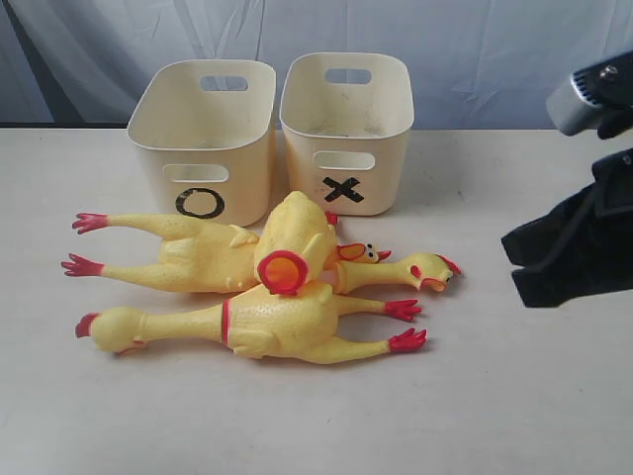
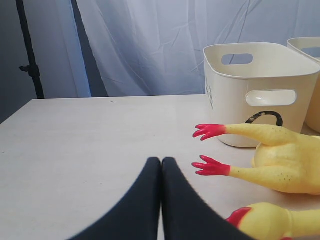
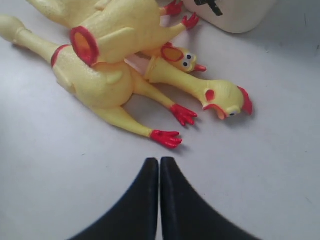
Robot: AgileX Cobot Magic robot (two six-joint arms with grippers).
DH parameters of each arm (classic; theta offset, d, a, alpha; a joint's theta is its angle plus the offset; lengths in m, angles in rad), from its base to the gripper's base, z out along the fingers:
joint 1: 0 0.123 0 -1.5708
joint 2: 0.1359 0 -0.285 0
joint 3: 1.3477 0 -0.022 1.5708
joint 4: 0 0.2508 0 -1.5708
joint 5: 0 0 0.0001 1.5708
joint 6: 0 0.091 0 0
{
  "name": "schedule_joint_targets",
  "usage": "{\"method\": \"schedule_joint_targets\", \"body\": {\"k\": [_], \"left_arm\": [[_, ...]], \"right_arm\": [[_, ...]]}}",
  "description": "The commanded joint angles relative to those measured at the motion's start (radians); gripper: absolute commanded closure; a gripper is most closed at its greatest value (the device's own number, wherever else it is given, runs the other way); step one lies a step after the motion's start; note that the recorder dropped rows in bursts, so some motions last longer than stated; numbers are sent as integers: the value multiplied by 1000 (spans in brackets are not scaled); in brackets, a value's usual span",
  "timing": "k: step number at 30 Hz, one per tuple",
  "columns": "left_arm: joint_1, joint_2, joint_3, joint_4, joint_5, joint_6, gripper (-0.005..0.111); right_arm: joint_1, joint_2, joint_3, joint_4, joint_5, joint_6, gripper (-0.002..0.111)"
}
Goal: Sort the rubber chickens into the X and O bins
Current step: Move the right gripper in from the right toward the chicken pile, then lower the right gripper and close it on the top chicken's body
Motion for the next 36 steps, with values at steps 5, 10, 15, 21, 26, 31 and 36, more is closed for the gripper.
{"method": "schedule_joint_targets", "body": {"k": [5, 10, 15, 21, 26, 31, 36], "left_arm": [[1, -5, 5, 4, -7, 0, 107], [1, -5, 5, 4, -7, 0, 107], [1, -5, 5, 4, -7, 0, 107], [1, -5, 5, 4, -7, 0, 107], [1, -5, 5, 4, -7, 0, 107], [1, -5, 5, 4, -7, 0, 107], [1, -5, 5, 4, -7, 0, 107]], "right_arm": [[5, 123, -16, 27, -122, -58, 107], [98, 187, -43, 81, -187, -207, 107], [225, 264, -63, 35, -273, -222, 107], [329, 356, -63, 9, -420, -222, 93], [381, 442, -63, 9, -508, -222, 50], [417, 508, -63, 9, -591, -222, 43], [422, 553, -63, 21, -687, -215, 43]]}}
